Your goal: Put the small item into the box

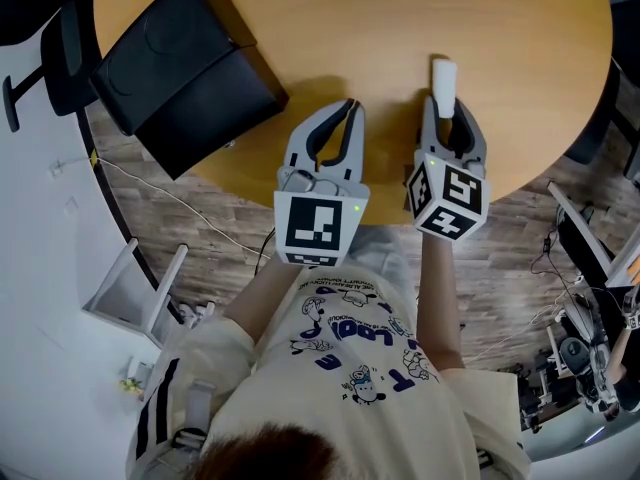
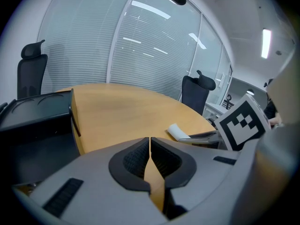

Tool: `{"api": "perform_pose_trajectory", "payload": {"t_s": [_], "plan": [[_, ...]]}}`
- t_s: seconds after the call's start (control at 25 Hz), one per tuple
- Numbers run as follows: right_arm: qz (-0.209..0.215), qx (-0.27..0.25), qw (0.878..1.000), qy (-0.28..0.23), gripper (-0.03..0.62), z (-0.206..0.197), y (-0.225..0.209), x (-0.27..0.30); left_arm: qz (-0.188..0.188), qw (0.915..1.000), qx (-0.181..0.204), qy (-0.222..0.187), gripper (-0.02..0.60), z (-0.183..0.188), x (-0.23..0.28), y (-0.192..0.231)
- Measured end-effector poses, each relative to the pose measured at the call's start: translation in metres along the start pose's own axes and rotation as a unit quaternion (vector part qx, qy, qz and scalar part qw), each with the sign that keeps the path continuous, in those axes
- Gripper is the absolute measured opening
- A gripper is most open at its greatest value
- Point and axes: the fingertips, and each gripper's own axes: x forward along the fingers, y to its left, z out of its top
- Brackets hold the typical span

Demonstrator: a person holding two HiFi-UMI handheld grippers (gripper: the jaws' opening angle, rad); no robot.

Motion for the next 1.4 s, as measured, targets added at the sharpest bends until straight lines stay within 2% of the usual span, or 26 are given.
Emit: {"api": "perform_pose_trajectory", "payload": {"t_s": [0.36, 0.72, 1.4], "plan": [[-0.005, 0.003, 1.0, -0.027, 0.153, 0.014, 0.001, -0.019, 0.001, 0.9998, 0.0, -0.02, 0.023, 0.011, -0.011, -0.006], [-0.001, -0.004, 0.998, -0.068, 0.153, 0.037, 0.009, -0.053, 0.009, 0.9979, 0.008, -0.063, 0.023, 0.033, -0.039, -0.016], [0.036, -0.029, 0.99, -0.133, 0.152, 0.064, 0.047, -0.118, 0.073, 0.9855, 0.006, -0.153, 0.023, 0.062, -0.118, -0.016]]}}
